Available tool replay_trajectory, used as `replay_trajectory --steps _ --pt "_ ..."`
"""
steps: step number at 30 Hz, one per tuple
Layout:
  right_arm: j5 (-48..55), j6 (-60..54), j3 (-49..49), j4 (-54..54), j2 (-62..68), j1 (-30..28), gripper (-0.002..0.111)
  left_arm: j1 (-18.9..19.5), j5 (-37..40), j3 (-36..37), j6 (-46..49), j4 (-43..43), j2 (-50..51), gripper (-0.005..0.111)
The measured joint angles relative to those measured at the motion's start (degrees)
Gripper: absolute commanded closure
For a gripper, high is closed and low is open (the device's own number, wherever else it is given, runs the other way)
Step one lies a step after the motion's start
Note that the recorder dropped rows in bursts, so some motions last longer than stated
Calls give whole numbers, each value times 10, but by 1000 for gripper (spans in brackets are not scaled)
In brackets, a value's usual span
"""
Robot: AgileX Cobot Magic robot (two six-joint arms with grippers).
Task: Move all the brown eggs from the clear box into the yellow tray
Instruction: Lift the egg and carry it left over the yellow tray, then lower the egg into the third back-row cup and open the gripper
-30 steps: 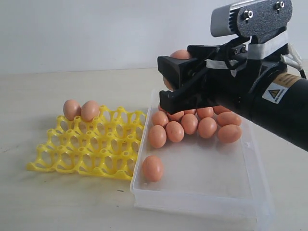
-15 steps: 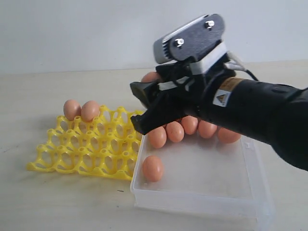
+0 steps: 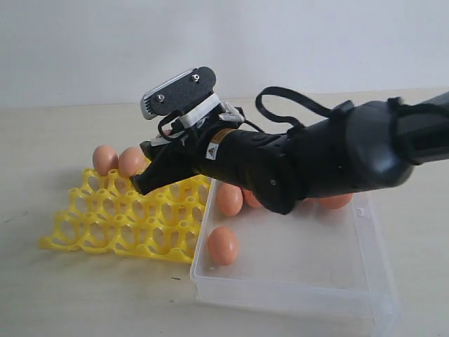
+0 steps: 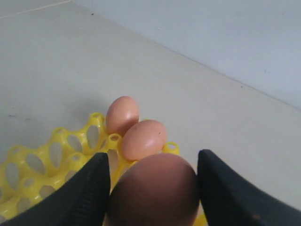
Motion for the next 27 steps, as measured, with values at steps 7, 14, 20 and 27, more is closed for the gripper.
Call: replay_trajectory --steps 7,14,20,27 --pt "-23 28 -113 -3 101 0 108 0 0 0 0 0 0 107" --pt "-71 53 -159 -5 176 -1 108 0 0 0 0 0 0 107" --pt "-93 59 -159 -10 196 -16 108 0 0 0 0 0 0 107" --pt "-101 61 -159 -27 198 -19 108 0 0 0 0 0 0 107"
